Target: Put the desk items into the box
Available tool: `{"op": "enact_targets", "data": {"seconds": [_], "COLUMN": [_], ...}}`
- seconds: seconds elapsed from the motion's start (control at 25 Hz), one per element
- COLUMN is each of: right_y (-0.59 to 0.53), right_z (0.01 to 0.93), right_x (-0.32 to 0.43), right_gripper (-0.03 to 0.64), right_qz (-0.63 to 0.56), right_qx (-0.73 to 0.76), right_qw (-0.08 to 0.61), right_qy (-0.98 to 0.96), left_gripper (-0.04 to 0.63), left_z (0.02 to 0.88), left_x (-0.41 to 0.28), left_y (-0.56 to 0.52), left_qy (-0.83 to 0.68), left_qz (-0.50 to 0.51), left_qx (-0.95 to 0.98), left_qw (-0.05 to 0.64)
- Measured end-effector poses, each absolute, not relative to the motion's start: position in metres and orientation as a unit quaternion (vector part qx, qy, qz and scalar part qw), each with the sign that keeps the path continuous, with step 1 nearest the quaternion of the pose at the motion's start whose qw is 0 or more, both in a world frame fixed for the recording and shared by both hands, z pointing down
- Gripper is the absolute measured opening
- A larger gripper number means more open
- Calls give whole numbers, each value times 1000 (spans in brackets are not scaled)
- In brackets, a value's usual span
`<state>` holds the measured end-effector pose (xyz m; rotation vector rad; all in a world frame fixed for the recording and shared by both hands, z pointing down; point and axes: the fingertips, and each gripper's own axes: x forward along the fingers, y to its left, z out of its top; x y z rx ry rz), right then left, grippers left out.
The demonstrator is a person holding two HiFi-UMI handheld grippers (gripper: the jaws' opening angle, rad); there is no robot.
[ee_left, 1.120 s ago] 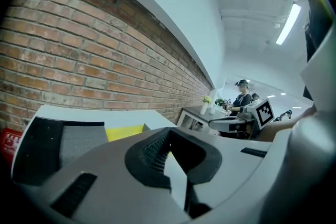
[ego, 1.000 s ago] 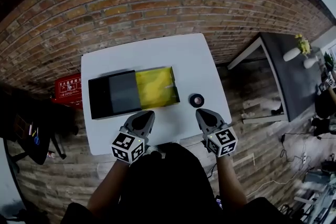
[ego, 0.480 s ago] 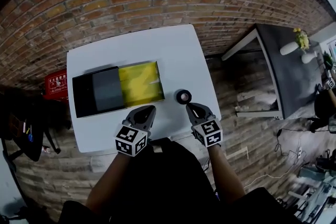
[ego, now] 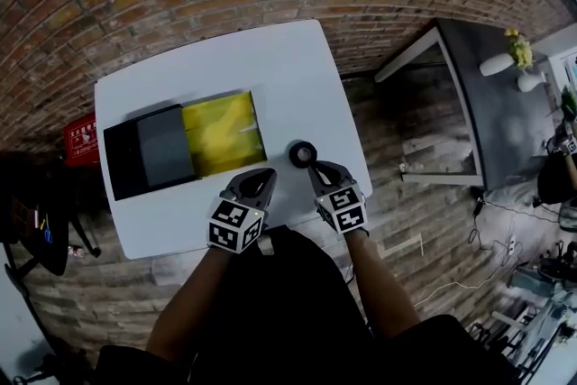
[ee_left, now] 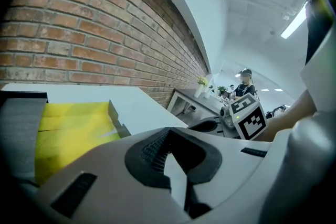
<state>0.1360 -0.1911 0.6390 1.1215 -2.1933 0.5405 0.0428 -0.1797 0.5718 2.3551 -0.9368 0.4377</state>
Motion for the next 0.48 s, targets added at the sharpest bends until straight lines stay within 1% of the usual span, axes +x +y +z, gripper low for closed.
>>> {"op": "enact_targets", "data": {"seconds": [0.08,0.12,0.16,0.2,0.48], "right_y": [-192,-192,-193,-193,-196], "right_z": [645,647,649,651,663], "right_x": [137,138,138,138,139], "right_gripper": [40,74,122,148,212], "right_qz": [209,211,214,215,221], "right_qx": [422,421,420,418,406], "right_qw": [308,310,311,312,321], "right_qy": [-827,-826,-826,-826,-827], "left_gripper": [12,12,11,12,12], "left_z": [576,577,579,580,588], "left_x": [50,52,54,55,65], "left_y": [-181,-182,-182,-182,-183], "left_qy": [-344,-343,-341,-340,-337], "left_qz": [168,171,173,176,188], "left_qx": [879,879,879,878,876], "left_qw": [283,284,285,286,289]}}
